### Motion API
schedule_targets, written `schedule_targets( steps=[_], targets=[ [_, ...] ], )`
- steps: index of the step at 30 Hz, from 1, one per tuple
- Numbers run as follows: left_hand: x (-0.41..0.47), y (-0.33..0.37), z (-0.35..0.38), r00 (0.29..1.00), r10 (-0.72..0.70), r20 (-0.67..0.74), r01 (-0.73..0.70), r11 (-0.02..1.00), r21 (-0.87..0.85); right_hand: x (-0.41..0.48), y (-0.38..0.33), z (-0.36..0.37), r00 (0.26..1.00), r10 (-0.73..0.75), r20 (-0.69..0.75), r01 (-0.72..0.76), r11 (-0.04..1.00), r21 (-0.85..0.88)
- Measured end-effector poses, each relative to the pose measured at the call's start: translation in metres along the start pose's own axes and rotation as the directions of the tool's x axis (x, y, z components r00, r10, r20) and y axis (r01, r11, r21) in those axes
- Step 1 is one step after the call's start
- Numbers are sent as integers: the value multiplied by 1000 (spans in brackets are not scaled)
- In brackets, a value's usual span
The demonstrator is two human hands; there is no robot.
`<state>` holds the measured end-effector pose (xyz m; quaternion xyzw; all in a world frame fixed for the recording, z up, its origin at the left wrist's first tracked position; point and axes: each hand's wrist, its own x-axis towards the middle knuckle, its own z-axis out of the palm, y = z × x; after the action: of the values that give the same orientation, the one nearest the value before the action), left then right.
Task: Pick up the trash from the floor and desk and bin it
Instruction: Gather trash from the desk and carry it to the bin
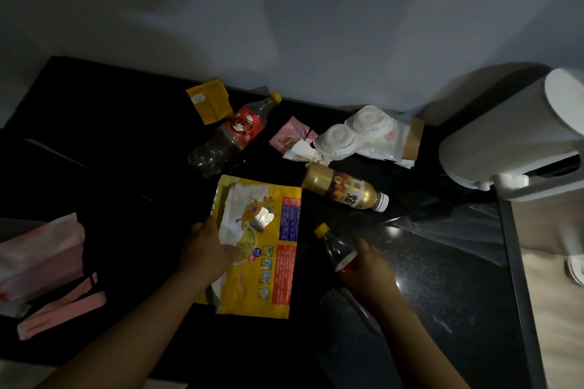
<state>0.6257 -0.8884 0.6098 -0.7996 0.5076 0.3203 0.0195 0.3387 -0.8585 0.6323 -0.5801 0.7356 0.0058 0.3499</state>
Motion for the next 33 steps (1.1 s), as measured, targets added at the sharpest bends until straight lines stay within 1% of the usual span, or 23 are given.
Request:
schedule_targets(
  steps=[3, 9, 13, 18, 21, 25, 28, 31, 33],
  targets=[
    [2, 0, 5, 999, -40, -33, 40, 999, 1, 3, -7, 6, 1000, -9, -6, 9, 1000, -9],
    [6, 1, 7, 998, -52, -41, 54, 997, 55, 10, -16, 11, 999, -32, -31, 32, 999, -13],
    [5, 4, 5, 996, -72, -48, 73, 997, 27, 12, -20, 12, 998, -51, -42, 51, 999, -1],
    [3, 0, 4, 996, -59, -59, 60, 998, 13, 8, -19, 15, 996, -62, -59, 64, 998, 22],
    [1, -4, 6, 998, -53, -42, 51, 998, -33, 1, -12, 17, 997, -50, -56, 52, 998, 28],
    [-4, -6, 10, 997, -73, -24, 69, 988, -136, -1, -7, 16, 1000, -1, 21, 2, 1000, -31],
    [-10, -10, 9, 992, -118, -34, 108, 971, -212, 2, -11, 13, 999, -32, 41, 34, 998, -51],
    [-15, -16, 7, 989, -144, -40, 122, 933, -340, 4, -18, 10, 997, -72, 31, 73, 997, -18],
    [-19, -20, 7, 987, -158, -34, 132, 912, -388, 5, -22, 8, 994, -98, 43, 98, 995, -1]
  ],
)
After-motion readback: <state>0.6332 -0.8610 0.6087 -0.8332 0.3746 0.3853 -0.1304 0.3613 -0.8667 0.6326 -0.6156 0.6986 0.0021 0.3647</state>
